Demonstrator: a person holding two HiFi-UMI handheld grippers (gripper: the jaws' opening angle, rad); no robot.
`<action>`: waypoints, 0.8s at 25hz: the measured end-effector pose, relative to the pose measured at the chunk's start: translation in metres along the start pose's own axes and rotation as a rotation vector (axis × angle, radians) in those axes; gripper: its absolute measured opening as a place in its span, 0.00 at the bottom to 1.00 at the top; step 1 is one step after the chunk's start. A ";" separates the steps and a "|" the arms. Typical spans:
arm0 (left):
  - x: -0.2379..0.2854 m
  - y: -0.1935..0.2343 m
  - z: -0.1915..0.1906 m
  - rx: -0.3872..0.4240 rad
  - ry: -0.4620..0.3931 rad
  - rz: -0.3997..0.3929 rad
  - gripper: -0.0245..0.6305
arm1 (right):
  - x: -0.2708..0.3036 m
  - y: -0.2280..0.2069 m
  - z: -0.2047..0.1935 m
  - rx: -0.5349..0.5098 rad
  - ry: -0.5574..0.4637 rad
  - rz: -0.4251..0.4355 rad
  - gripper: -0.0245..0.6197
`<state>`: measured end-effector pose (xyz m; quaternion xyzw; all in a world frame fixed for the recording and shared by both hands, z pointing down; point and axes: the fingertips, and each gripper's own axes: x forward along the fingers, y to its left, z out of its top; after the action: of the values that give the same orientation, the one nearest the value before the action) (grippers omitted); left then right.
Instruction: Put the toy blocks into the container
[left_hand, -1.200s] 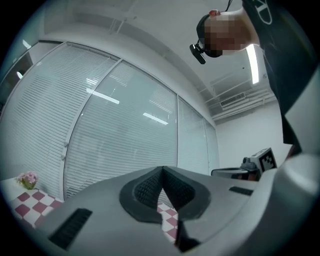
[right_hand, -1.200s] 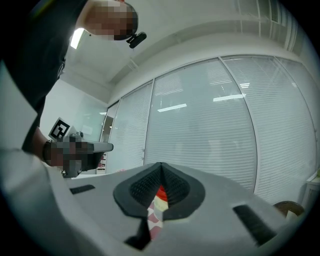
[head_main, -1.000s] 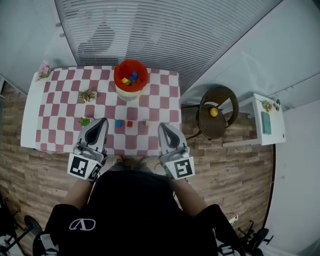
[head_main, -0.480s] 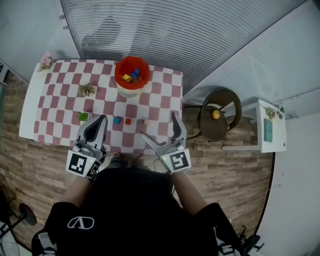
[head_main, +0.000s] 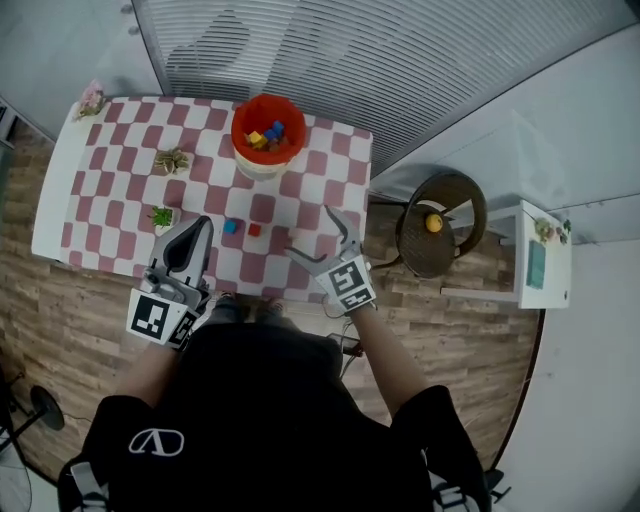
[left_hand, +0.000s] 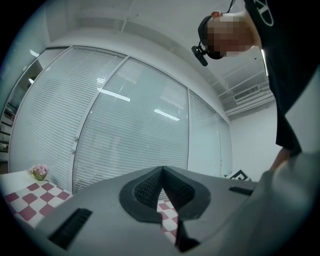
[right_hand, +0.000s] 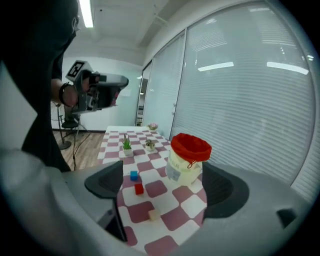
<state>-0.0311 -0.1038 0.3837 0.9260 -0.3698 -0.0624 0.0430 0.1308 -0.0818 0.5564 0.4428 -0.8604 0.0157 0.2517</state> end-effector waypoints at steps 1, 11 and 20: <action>0.000 0.001 -0.001 -0.003 0.002 0.003 0.04 | 0.008 0.000 -0.011 -0.025 0.042 0.028 0.81; -0.007 0.012 -0.009 -0.004 0.024 0.048 0.04 | 0.069 0.020 -0.113 -0.171 0.410 0.291 0.79; -0.020 0.018 -0.015 -0.006 0.040 0.095 0.04 | 0.092 0.033 -0.170 -0.210 0.631 0.439 0.63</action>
<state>-0.0560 -0.1026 0.4022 0.9084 -0.4122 -0.0426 0.0560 0.1325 -0.0890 0.7522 0.1937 -0.8120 0.1162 0.5382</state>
